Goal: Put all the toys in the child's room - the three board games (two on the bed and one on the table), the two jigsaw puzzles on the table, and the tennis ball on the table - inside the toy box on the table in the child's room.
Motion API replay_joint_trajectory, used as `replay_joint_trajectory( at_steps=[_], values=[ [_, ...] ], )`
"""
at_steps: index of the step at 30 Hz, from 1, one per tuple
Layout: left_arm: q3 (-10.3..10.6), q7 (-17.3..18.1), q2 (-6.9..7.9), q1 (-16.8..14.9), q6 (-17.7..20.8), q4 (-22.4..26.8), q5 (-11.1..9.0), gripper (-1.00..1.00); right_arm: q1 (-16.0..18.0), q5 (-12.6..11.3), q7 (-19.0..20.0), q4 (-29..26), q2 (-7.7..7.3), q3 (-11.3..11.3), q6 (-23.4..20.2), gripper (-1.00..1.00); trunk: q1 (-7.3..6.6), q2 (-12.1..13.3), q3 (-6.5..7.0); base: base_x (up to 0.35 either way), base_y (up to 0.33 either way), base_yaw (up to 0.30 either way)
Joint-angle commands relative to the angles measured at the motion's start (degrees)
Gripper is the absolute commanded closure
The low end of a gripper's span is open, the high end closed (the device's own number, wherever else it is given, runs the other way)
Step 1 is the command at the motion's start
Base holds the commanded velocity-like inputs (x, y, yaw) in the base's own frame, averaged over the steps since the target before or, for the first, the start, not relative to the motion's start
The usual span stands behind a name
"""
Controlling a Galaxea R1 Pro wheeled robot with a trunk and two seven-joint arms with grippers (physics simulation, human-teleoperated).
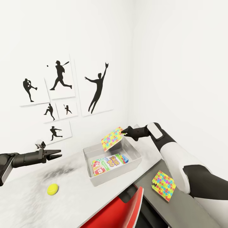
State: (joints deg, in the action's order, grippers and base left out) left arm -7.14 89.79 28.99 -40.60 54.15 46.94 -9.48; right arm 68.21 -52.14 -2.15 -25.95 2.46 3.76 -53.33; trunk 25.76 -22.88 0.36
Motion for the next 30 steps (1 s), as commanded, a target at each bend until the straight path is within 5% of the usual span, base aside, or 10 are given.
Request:
replay_joint_trajectory(
  at_steps=[1, 30],
  values=[
    [0.02, 0.21, 0.01, -0.01, 0.61, -0.01, 0.0, -1.0, 0.01, -0.33, -0.26, -0.05, -0.02, 0.24, -0.06, 1.0, 0.03, -0.04, -0.03, 0.043, 0.046, 0.0],
    [0.02, 0.21, 0.01, -0.01, 0.6, -0.01, -0.01, -1.0, -0.09, -0.33, -0.23, -0.07, 0.0, 0.28, 0.24, 1.0, 0.03, -0.04, -0.03, 0.029, 0.019, 0.062]
  ],
)
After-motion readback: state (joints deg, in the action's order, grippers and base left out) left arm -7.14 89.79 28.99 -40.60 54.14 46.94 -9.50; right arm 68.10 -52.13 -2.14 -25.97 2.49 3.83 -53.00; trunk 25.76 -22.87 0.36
